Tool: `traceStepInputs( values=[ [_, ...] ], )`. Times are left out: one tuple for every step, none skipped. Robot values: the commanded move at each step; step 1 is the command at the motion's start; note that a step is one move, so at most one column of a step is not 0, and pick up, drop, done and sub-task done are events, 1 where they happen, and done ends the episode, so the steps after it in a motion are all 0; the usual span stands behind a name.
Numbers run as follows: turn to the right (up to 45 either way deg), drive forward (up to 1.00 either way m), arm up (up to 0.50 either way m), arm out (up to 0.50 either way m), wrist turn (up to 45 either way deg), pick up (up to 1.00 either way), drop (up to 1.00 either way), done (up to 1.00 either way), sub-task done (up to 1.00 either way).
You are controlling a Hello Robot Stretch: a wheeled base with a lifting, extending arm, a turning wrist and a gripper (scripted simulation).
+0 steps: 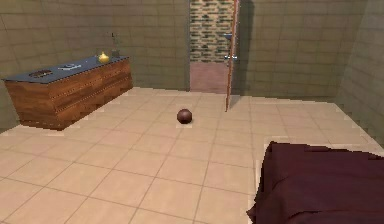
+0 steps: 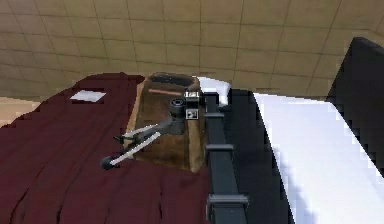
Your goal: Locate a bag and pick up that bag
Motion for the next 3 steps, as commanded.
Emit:
traceStepInputs(
  values=[
    [0.0,0.00,0.00,0.00,45.0,0.00,0.00,0.00,0.00],
    [0.0,0.00,0.00,0.00,45.0,0.00,0.00,0.00,0.00],
    [0.0,0.00,0.00,0.00,12.0,0.00,0.00,0.00,0.00]
  ],
)
